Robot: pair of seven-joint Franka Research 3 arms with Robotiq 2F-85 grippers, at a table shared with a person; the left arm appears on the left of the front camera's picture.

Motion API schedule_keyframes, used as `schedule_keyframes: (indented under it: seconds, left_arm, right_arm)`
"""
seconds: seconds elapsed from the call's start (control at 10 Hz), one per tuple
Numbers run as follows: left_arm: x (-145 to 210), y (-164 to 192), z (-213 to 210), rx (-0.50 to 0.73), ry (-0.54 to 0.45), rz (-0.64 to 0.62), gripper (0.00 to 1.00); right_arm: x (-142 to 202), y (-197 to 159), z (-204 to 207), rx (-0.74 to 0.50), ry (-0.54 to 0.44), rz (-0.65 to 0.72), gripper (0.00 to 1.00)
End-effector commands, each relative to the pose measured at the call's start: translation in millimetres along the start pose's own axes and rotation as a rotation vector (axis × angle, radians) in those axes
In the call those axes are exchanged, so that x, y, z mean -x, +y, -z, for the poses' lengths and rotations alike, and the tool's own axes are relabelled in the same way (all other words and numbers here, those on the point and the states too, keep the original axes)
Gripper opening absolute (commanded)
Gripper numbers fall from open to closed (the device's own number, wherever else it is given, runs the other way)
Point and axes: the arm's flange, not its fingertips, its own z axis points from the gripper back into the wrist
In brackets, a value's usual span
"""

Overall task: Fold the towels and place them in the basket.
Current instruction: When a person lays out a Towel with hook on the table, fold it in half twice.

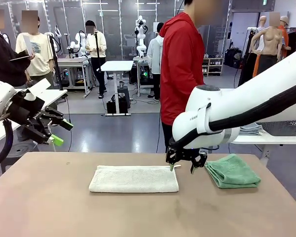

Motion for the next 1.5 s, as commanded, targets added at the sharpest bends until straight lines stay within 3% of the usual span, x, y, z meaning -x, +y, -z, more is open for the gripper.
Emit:
schedule_keyframes:
  seconds: [0.0, 0.3, 0.5, 0.6, 0.9, 1.4]
  left_arm:
    - [-1, -1, -2, 0.006, -0.015, 0.009, 0.98]
    - [-1, -1, -2, 0.006, -0.015, 0.009, 0.98]
    - [-1, -1, -2, 0.006, -0.015, 0.009, 0.98]
    - [-1, -1, -2, 0.006, -0.015, 0.009, 0.98]
    - [-1, -1, -2, 0.006, -0.015, 0.009, 0.98]
    - [-1, -1, -2, 0.006, -0.015, 0.009, 0.98]
  right_arm:
    - [1, 14, 22, 0.049, -0.071, 0.025, 0.85]
    - [-6, 24, 56, 0.099, -0.133, -0.017, 0.85]
    - [-11, 25, 62, 0.103, -0.133, -0.017, 0.85]
    - [-17, 25, 64, 0.082, -0.075, 0.004, 0.85]
    - [-6, 14, 57, 0.087, -0.105, -0.055, 0.85]
    - [-17, 31, 78, 0.083, -0.140, -0.094, 0.85]
